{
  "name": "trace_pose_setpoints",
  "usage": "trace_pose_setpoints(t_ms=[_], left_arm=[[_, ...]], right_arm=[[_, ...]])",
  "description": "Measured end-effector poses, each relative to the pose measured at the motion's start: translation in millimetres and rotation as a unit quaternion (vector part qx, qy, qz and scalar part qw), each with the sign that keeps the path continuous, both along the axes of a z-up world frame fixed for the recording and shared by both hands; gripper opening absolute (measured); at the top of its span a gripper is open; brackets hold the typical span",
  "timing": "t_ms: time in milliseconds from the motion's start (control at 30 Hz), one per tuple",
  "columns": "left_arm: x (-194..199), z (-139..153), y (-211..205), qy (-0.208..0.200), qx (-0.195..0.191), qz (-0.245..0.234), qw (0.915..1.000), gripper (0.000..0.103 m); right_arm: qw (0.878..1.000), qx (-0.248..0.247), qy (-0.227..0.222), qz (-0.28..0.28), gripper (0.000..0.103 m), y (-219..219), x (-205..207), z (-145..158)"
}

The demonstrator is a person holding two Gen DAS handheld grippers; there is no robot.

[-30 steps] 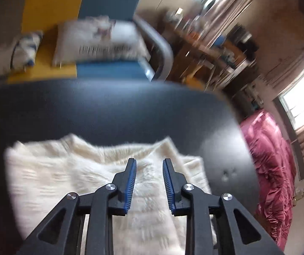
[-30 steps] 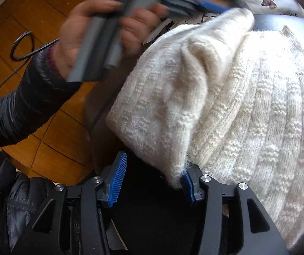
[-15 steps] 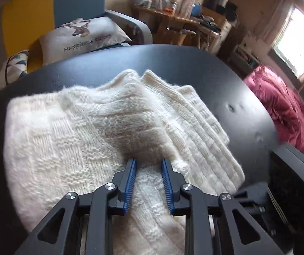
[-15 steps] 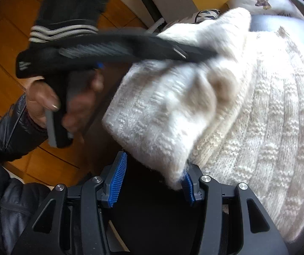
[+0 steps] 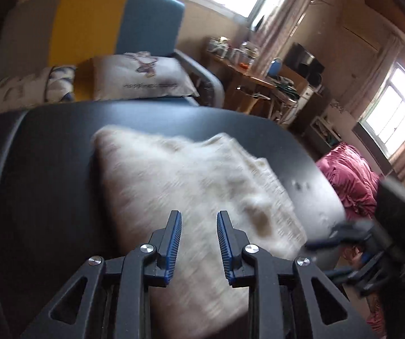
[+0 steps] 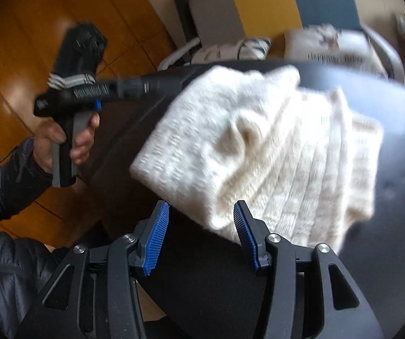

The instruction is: Fold clothes

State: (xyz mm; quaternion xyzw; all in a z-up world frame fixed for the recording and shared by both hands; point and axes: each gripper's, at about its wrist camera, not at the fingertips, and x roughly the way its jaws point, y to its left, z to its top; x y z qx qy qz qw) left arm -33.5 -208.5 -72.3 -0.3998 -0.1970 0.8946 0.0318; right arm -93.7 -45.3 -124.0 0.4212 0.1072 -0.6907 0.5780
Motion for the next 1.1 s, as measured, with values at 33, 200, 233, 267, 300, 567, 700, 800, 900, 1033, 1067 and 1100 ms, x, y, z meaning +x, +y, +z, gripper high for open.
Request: trace_pose_setpoints(t_ms=[33, 200, 233, 267, 300, 567, 700, 800, 900, 1033, 1067, 1100], left_arm=[[8, -4, -3, -0.001, 0.007, 0.004, 1.0, 0.026], [27, -25, 13, -0.005, 0.027, -0.007, 0.9996, 0.026], [26, -31, 17, -0.017, 0.022, -0.013, 0.9995, 0.026], [25, -36, 21, -0.029, 0.017, -0.019, 0.9993, 0.026], [22, -45, 27, -0.05, -0.005, -0.029, 0.9983, 0.026], [25, -51, 21, -0.049, 0.028, -0.018, 0.9982, 0.026], [33, -30, 11, -0.006, 0.026, -0.008, 0.9996, 0.026], [27, -15, -1, 0.016, 0.017, 0.005, 0.9997, 0.026], [11, -6, -13, 0.027, 0.014, 0.016, 0.9994, 0.026], [-20, -4, -25, 0.022, 0.02, 0.035, 0.999, 0.026], [-27, -7, -27, 0.017, 0.027, 0.036, 0.9988, 0.026], [-33, -10, -29, 0.011, 0.035, 0.037, 0.9987, 0.026]], right_arm=[[1.0, 0.002, 0.018, 0.009, 0.051, -15, 0, 11], [0.996, 0.026, 0.06, 0.06, 0.051, -42, -5, 36], [0.995, 0.045, 0.06, 0.06, 0.051, -47, -5, 30], [0.994, 0.07, 0.058, 0.055, 0.051, -51, -8, 23], [0.993, 0.094, 0.047, 0.049, 0.051, -53, -12, 12], [0.997, 0.076, 0.015, 0.011, 0.051, -27, -18, -13], [0.995, 0.086, 0.047, 0.02, 0.051, -26, -14, 15], [0.995, 0.063, 0.077, 0.012, 0.051, -25, -20, 49], [0.992, 0.05, 0.11, -0.021, 0.051, -36, -38, 75], [0.993, 0.056, 0.095, -0.049, 0.051, -61, -67, 73], [0.993, 0.063, 0.082, -0.051, 0.051, -68, -74, 62], [0.993, 0.078, 0.069, -0.057, 0.051, -71, -80, 48]])
